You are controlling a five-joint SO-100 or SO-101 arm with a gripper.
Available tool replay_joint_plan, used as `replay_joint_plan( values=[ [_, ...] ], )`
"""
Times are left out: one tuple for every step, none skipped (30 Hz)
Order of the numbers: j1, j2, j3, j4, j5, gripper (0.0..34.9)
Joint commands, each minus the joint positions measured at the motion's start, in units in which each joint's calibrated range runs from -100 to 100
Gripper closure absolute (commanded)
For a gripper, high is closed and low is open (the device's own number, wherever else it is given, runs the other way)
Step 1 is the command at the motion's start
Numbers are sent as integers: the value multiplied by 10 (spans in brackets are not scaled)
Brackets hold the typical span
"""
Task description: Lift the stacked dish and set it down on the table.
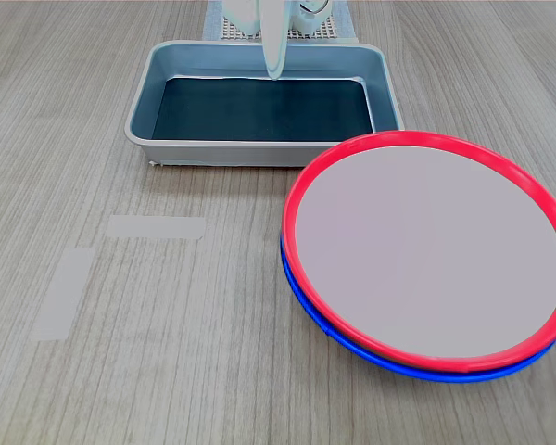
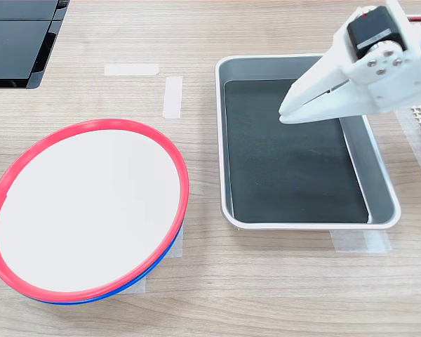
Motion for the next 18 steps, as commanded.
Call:
replay_joint_plan(
  values=[
    [-10, 48, -32, -9, 15, 346],
    [-10, 74, -57, -14, 21, 346],
    [-9, 103, -84, -20, 26, 346],
    [-9, 139, -116, -29, 29, 346],
    [-11, 177, -147, -36, 34, 342],
    [-20, 234, -188, -45, 43, 311],
    [-25, 265, -213, -50, 47, 304],
    [-32, 310, -249, -53, 51, 287],
    [-45, 369, -297, -51, 61, 268],
    [-51, 403, -325, -49, 66, 267],
    [-58, 454, -367, -43, 68, 249],
    [-66, 507, -408, -38, 72, 237],
    [-70, 565, -455, -36, 72, 241],
    [-74, 594, -478, -34, 72, 239],
    [-81, 645, -525, -27, 74, 225],
    [-85, 687, -568, -20, 76, 214],
    [-90, 716, -595, -15, 78, 195],
    [-97, 752, -630, -8, 84, 168]
  ],
)
